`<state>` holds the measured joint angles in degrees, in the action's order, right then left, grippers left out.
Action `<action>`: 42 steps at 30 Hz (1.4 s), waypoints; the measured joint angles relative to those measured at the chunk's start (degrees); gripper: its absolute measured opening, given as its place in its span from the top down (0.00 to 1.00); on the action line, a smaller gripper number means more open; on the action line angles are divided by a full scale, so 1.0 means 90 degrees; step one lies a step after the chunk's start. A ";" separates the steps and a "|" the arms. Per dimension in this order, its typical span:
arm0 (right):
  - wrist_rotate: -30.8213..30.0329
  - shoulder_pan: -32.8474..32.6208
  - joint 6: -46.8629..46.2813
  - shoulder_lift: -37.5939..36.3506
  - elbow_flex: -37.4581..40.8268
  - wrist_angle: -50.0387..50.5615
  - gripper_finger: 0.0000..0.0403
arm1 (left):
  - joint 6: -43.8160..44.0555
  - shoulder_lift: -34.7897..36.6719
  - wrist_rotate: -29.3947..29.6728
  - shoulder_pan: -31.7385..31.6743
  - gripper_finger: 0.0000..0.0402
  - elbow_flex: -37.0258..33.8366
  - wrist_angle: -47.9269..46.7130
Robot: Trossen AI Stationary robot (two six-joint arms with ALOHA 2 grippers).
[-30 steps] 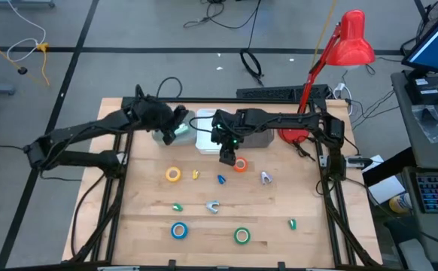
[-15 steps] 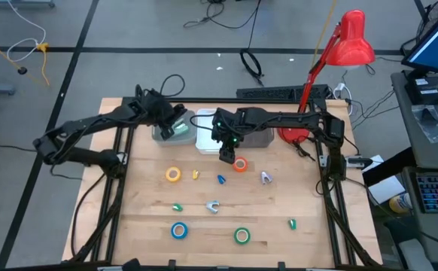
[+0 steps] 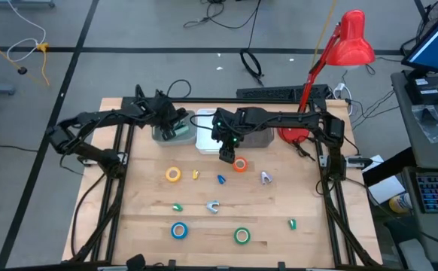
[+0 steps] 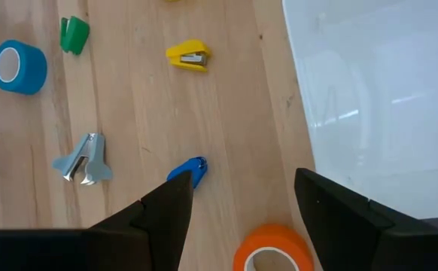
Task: Pick and place Stapler, Stapler remover, tape
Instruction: Put the black stapler into the gray bin
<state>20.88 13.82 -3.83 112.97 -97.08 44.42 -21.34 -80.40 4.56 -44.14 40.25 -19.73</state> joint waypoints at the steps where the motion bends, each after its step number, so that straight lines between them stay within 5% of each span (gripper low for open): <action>1: 0.0000 0.0000 0.0000 0.0000 0.0000 0.0000 0.43 | 0.0002 -0.0002 -0.0021 -0.0011 0.54 0.0004 -0.0013; 15: 0.0015 0.0000 0.0001 -0.0002 0.0000 -0.0002 0.43 | -0.0502 0.0005 -0.0337 -0.0046 0.54 0.0017 -0.0532; 42: 0.0024 -0.0007 -0.0160 -0.0005 0.0000 -0.0002 0.43 | -0.0733 -0.0238 0.0117 -0.0192 0.54 0.0393 -0.0952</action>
<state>21.10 13.76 -5.27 112.92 -97.08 44.40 -27.94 -82.54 5.61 -45.87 43.79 -28.29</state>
